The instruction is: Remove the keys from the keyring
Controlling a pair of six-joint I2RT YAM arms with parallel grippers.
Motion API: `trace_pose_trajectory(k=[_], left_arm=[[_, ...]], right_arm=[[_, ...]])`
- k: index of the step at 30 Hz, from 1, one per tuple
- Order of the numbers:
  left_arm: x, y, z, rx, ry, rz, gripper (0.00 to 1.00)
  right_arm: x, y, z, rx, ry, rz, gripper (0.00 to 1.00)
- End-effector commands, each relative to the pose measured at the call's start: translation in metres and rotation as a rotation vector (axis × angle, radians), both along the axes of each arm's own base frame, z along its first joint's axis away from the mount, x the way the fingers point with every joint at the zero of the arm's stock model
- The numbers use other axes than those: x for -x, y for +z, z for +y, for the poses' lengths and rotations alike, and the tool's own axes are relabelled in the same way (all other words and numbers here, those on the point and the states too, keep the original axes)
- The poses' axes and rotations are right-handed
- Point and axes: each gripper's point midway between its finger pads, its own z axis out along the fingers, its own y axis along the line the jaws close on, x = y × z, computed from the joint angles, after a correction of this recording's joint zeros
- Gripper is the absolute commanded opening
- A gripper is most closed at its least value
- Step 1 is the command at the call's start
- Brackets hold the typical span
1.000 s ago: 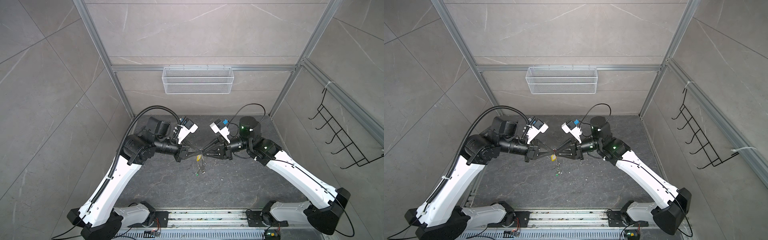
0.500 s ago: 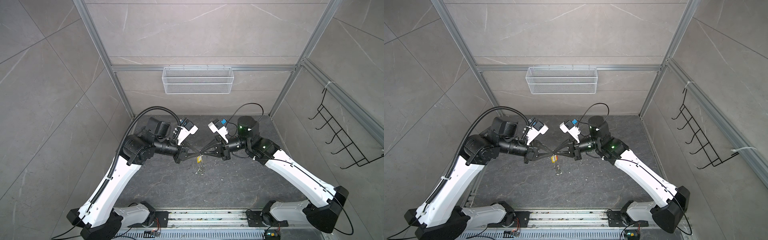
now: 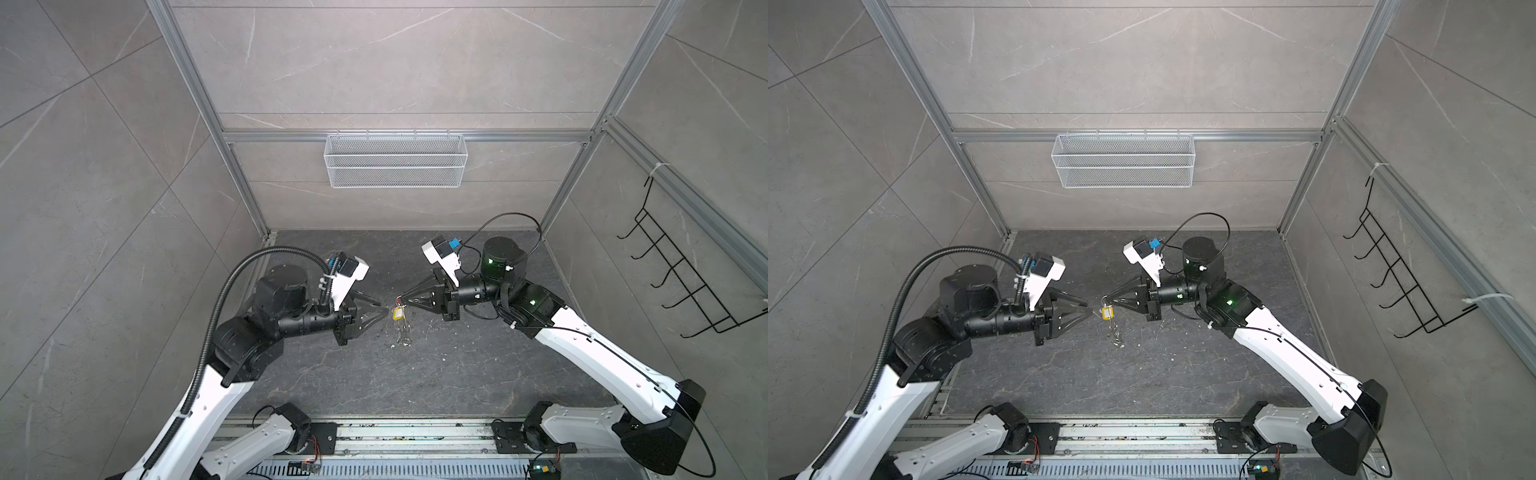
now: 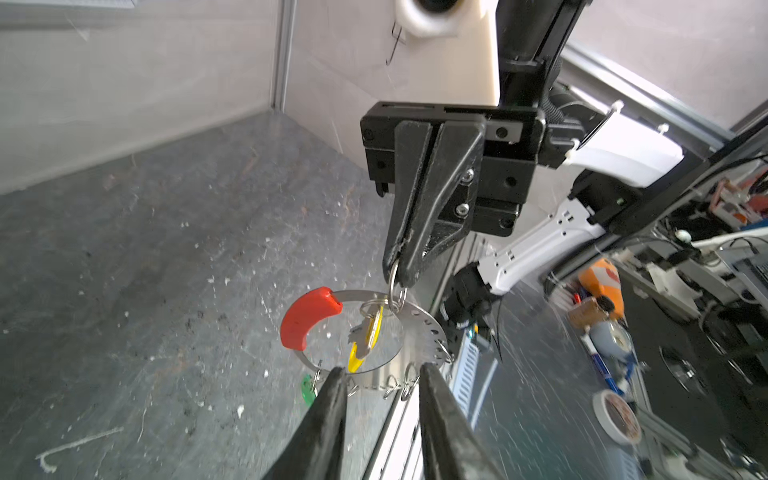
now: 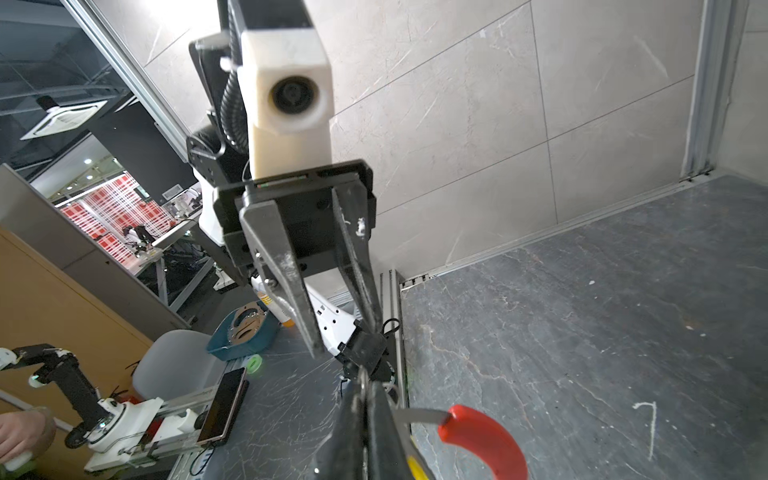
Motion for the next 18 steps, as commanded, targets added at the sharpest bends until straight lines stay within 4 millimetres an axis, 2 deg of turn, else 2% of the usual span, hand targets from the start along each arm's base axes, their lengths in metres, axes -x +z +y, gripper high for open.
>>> trace_pose_trajectory(k=[1,5,8,12,18], left_arm=[[-0.010,0.021,-0.002,0.130,0.040,-0.118,0.34],[-0.008,0.018,-0.003,0.190,0.031,-0.161,0.37],[-0.014,0.018,-0.007,0.207,0.033,-0.181,0.37],[-0.021,0.017,-0.013,0.209,0.028,-0.198,0.37],[-0.021,0.021,-0.021,0.225,-0.017,-0.208,0.38]], right_arm=[[0.001,0.022,-0.005,-0.065,-0.036,-0.049,0.00],[0.000,0.027,-0.006,-0.083,-0.044,-0.049,0.00],[-0.001,0.030,-0.004,-0.097,-0.041,-0.044,0.00],[-0.001,0.032,-0.003,-0.102,-0.035,-0.037,0.00],[-0.002,0.030,-0.003,-0.102,-0.036,-0.029,0.00]])
